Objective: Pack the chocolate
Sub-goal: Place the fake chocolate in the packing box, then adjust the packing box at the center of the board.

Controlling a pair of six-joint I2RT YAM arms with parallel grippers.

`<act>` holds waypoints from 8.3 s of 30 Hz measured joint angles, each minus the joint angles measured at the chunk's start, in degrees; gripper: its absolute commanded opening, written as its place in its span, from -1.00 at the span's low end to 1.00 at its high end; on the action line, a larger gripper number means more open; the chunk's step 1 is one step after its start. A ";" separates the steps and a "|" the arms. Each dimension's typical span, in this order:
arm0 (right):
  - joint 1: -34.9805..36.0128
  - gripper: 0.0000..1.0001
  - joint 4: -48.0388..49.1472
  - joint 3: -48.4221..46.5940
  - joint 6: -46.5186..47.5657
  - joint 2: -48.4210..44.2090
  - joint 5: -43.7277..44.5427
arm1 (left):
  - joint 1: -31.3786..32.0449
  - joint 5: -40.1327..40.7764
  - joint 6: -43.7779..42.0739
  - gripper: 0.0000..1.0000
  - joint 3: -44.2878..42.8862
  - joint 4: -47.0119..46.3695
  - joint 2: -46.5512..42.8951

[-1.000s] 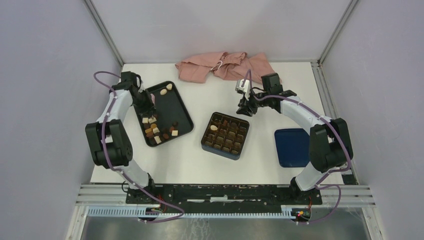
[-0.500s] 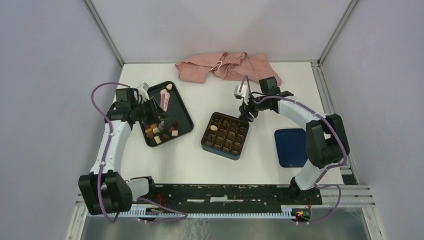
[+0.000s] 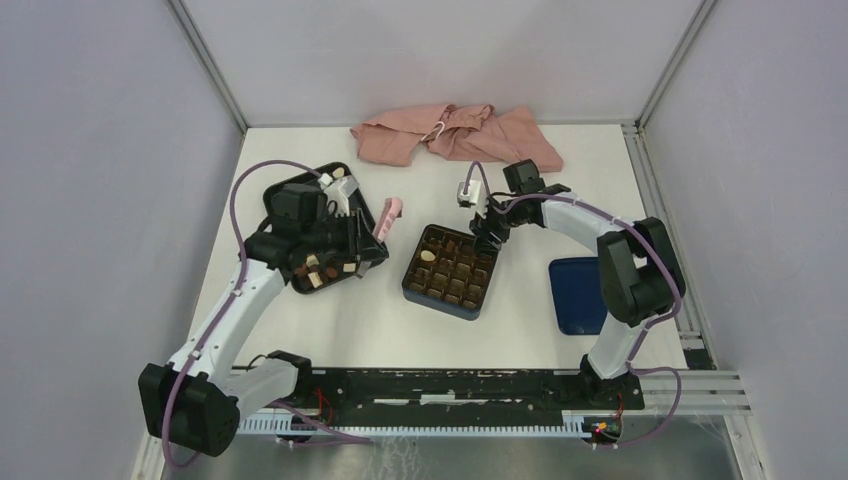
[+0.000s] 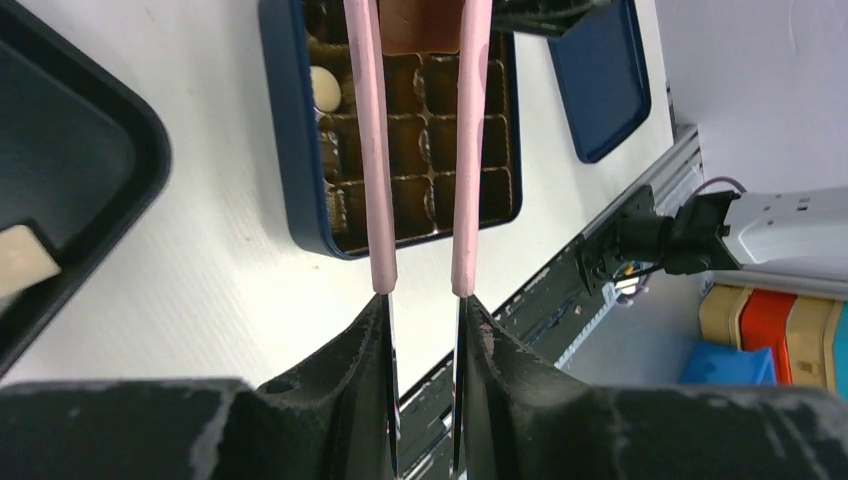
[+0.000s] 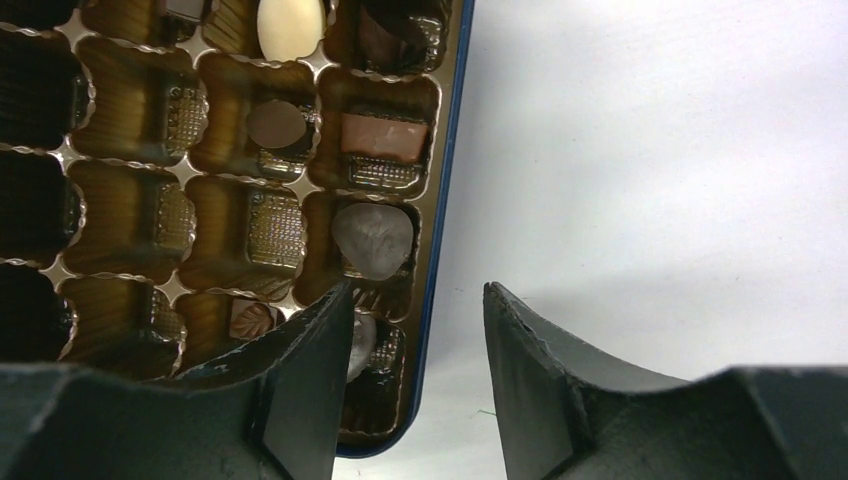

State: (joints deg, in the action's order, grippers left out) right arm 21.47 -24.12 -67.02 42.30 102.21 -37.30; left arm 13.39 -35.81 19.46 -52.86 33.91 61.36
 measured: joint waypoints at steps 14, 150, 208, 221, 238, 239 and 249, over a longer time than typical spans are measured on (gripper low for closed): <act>1.62 -0.63 3.34 -0.04 -2.56 2.99 1.27 | 9.62 3.96 3.19 -0.81 4.11 -2.86 -0.02; -2.62 0.05 1.05 -0.79 -5.07 -1.75 -4.98 | 38.93 42.53 6.62 -0.35 -2.05 -7.87 8.92; 8.55 -1.00 3.30 1.27 1.36 -18.43 25.64 | 37.20 58.18 8.41 -0.33 4.50 -5.29 -6.80; 9.01 -1.00 2.60 1.27 1.33 -19.12 25.44 | 37.20 58.12 8.37 -0.33 4.50 -5.29 -6.56; 8.85 -1.00 2.64 1.27 1.27 -19.02 23.82 | 37.20 58.12 8.35 -0.32 4.50 -5.27 -6.23; 8.72 -1.00 2.67 1.27 1.11 -18.97 23.37 | 37.20 58.12 8.35 -0.32 4.50 -5.27 -6.14; 0.35 -1.00 3.93 1.29 -3.61 -14.32 10.99 | 37.16 58.12 8.35 -0.31 5.14 -5.27 -5.86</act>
State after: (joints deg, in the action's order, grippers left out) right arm 21.82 -20.18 -65.73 38.70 87.90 -26.30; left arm 50.54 22.31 27.81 -47.72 28.64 55.51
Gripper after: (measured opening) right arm 0.069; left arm 0.343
